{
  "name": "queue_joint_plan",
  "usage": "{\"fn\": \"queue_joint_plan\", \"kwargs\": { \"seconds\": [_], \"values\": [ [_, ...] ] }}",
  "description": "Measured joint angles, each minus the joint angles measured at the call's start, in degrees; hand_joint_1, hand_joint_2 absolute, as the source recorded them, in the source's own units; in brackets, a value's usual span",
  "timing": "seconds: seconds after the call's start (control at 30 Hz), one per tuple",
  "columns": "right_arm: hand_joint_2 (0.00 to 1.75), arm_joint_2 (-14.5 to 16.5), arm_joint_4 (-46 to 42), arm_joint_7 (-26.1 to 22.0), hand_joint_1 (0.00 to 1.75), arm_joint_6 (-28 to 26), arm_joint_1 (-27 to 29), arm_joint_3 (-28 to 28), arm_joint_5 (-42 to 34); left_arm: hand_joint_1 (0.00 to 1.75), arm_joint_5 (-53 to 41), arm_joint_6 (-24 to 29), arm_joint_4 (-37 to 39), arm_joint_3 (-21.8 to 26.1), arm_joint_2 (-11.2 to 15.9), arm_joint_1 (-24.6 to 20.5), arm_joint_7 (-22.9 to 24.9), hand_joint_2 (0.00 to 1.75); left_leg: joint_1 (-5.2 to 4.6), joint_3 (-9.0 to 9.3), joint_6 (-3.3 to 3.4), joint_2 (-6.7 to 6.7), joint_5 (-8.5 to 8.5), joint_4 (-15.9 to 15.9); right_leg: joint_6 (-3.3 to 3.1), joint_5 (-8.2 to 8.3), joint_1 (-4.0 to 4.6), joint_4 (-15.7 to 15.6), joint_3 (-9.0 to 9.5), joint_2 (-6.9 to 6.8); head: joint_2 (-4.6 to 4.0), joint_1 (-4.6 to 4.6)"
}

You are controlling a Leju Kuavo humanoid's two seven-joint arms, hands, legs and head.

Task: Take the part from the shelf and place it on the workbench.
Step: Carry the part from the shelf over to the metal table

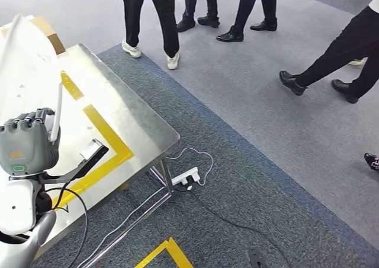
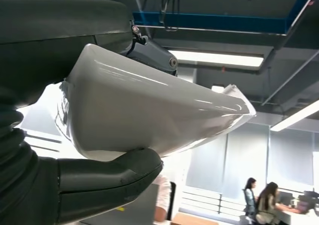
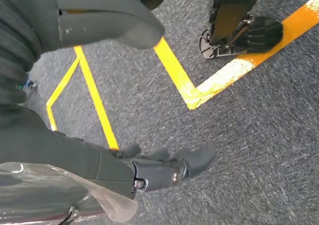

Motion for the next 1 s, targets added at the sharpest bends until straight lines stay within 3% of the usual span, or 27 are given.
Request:
{"fn": "queue_joint_plan", "kwargs": {
  "seconds": [0.03, 0.07, 0.1, 0.13, 0.17, 0.23, 0.27, 0.33, 0.4, 0.47, 0.53, 0.57, 0.6, 0.63, 0.7, 0.77, 0.83, 0.87, 0.9, 1.0],
  "values": [
    [1.75, 0.0, 0.0, 0.0, 0.00, 0.0, 0.1, -0.1, 0.1, 1.75, 0.0, 0.0, 0.1, 0.0, 0.0, 0.0, 0.0, 1.75, 0.12, -1.19, -0.14, 0.33, -0.56, 2.4, -0.05, -0.14, 0.04, 0.0, 0.08, -0.86, 0.00, 0.00],
    [1.75, 0.0, 0.0, 0.1, 0.00, 0.0, 0.1, -0.2, 0.2, 1.75, 0.0, 0.0, 0.1, -0.1, 0.1, 0.1, 0.1, 1.75, 0.21, -1.32, -0.22, 0.50, 0.06, 2.7, -0.03, -0.28, 0.06, 0.0, 0.19, -1.68, 0.00, -0.01],
    [1.75, 0.0, 0.0, 0.1, 0.00, 0.1, 0.1, -0.3, 0.4, 1.75, 0.0, 0.0, 0.2, -0.1, 0.1, 0.0, 0.2, 1.75, 0.25, -0.35, -0.20, 0.75, 1.63, 0.7, 0.04, -0.43, 0.06, 0.0, 0.36, -2.42, 0.00, -0.01],
    [1.75, 0.0, 0.0, 0.1, 0.00, 0.1, 0.0, -0.4, 0.5, 1.75, 0.0, 0.0, 0.2, -0.1, 0.2, 0.0, 0.4, 1.75, 0.20, 1.65, -0.03, 1.54, 3.83, -3.2, 0.16, -0.63, 0.08, 0.0, 0.64, -3.12, 0.00, -0.02],
    [1.75, 0.1, 0.0, 0.1, 0.00, 0.1, 0.0, -0.5, 0.7, 1.75, 0.0, 0.0, 0.2, -0.1, 0.2, -0.1, 0.5, 1.75, -0.10, 3.79, 0.21, 3.05, 5.35, -7.1, 0.35, -0.85, 0.18, 0.0, 0.93, -3.76, 0.00, -0.02],
    [1.75, 0.1, 0.0, 0.1, 0.00, 0.2, 0.0, -0.6, 0.9, 1.75, 0.0, -0.1, 0.2, -0.2, 0.2, -0.5, 0.8, 1.75, -0.75, 6.37, 0.96, 5.44, 6.62, -12.4, 0.86, -1.27, 0.52, 0.1, 1.31, -5.02, 0.00, -0.04],
    [1.75, 0.1, 0.0, 0.1, 0.00, 0.3, -0.1, -0.8, 1.0, 1.75, 0.0, -0.2, 0.2, -0.2, 0.3, -0.7, 0.9, 1.75, -1.02, 6.53, 1.27, 5.73, 6.31, -13.0, 1.13, -1.43, 0.68, 0.1, 1.41, -5.69, 0.00, -0.05],
    [1.75, 0.2, 0.0, 0.1, 0.00, 0.4, -0.1, -1.0, 1.2, 1.75, 0.0, -0.2, 0.2, -0.2, 0.4, -0.8, 1.1, 1.75, -0.90, 6.41, 1.90, 4.32, 6.43, -13.4, 1.72, -1.82, 0.71, -0.1, 1.60, -6.70, 0.00, -0.02],
    [1.75, 0.2, -0.1, 0.1, 0.00, 0.4, -0.3, -1.0, 1.4, 1.75, 0.0, -0.2, 0.2, -0.3, 0.5, -0.9, 1.2, 1.75, -0.49, 6.57, 2.55, 2.90, 6.68, -13.8, 2.28, -3.29, 0.44, 1.8, 0.85, -4.24, 0.00, 0.18],
    [1.75, 0.2, -0.2, 0.1, 0.00, 0.4, -0.4, -1.1, 1.5, 1.75, 0.0, -0.2, 0.3, -0.3, 0.5, -1.1, 1.2, 1.75, -0.21, 6.61, 2.98, 1.62, 6.78, -13.9, 2.61, -6.55, 0.24, 8.4, -2.42, -0.54, 0.00, 0.53],
    [1.75, 0.2, -0.2, 0.1, 0.00, 0.4, -0.2, -1.2, 1.5, 1.75, 0.0, -0.3, 0.4, -0.4, 0.5, -1.1, 1.3, 1.75, -0.18, 6.59, 3.13, 0.06, 6.75, -13.9, 2.83, -8.98, 0.25, 15.9, -6.58, 0.47, 0.00, 0.66],
    [1.75, 0.2, -0.2, 0.2, 0.00, 0.5, 0.0, -1.2, 1.5, 1.75, 0.0, -0.3, 0.5, -0.4, 0.5, -1.1, 1.3, 1.75, -0.16, 6.61, 3.14, -0.81, 6.74, -13.8, 2.87, -8.60, 0.25, 17.2, -7.66, 0.56, 0.00, 0.68],
    [1.75, 0.2, -0.2, 0.2, 0.00, 0.5, 0.1, -1.3, 1.6, 1.75, 0.0, -0.3, 0.5, -0.5, 0.5, -1.1, 1.4, 1.75, -0.14, 6.66, 3.11, -1.71, 6.71, -13.8, 2.85, -6.98, 0.23, 16.0, -7.59, 0.67, 0.00, 0.70],
    [1.75, 0.2, -0.2, 0.2, 0.00, 0.5, 0.1, -1.4, 1.6, 1.75, 0.0, -0.3, 0.6, -0.6, 0.5, -1.1, 1.5, 1.75, -0.08, 6.72, 3.01, -2.61, 6.65, -13.7, 2.76, -4.49, 0.17, 12.7, -6.48, 1.16, 0.00, 0.72],
    [1.75, 0.2, -0.2, 0.1, 0.00, 0.5, 0.1, -1.5, 1.6, 1.75, 0.0, -0.3, 0.6, -0.8, 0.5, -1.2, 1.7, 1.75, -0.02, 6.62, 2.58, -4.16, 6.43, -13.3, 2.45, -0.73, -0.12, 4.7, -3.13, 3.65, 0.00, 0.76],
    [1.75, 0.2, -0.2, 0.0, 0.00, 0.5, 0.1, -1.7, 1.7, 1.75, 0.0, -0.3, 0.7, -0.9, 0.5, -1.3, 1.8, 1.75, 0.08, 6.21, 1.90, -5.47, 6.44, -13.0, 2.04, -0.13, -0.19, 1.3, -1.30, 5.15, 0.00, 0.76],
    [1.75, 0.3, -0.2, -0.1, 0.00, 0.4, 0.0, -2.0, 1.7, 1.75, 0.0, -0.4, 0.7, -1.1, 0.5, -1.3, 1.8, 1.75, 0.24, 5.88, 1.24, -6.71, 6.62, -13.1, 1.51, -0.21, -0.17, 1.0, -0.91, 4.05, 0.00, 0.77],
    [1.75, 0.3, -0.3, -0.1, 0.00, 0.3, 0.0, -2.2, 1.7, 1.75, 0.0, -0.6, 0.7, -1.2, 0.5, -1.3, 1.9, 1.75, 0.17, 5.73, 0.96, -6.37, 6.40, -12.8, 1.17, -0.16, -0.27, 0.8, -0.72, 3.38, 0.00, 0.70],
    [1.75, 0.3, -0.3, -0.2, 0.00, 0.3, 0.0, -2.4, 1.7, 1.75, 0.0, -0.8, 0.7, -1.3, 0.6, -1.5, 2.0, 1.75, 0.06, 5.25, 0.67, -5.21, 5.66, -11.7, 0.82, -0.12, -0.38, 0.6, -0.49, 2.66, 0.00, 0.47],
    [1.75, 0.3, -0.4, -0.3, 0.00, 0.3, 0.1, -2.9, 1.7, 1.75, 0.0, -1.4, 0.8, -1.9, 0.4, -2.3, 2.2, 1.75, 0.07, 0.83, -0.06, -0.33, 0.90, -1.9, 0.03, -0.36, -0.23, 0.4, 0.03, 0.26, 0.00, -0.15]
  ]
}}
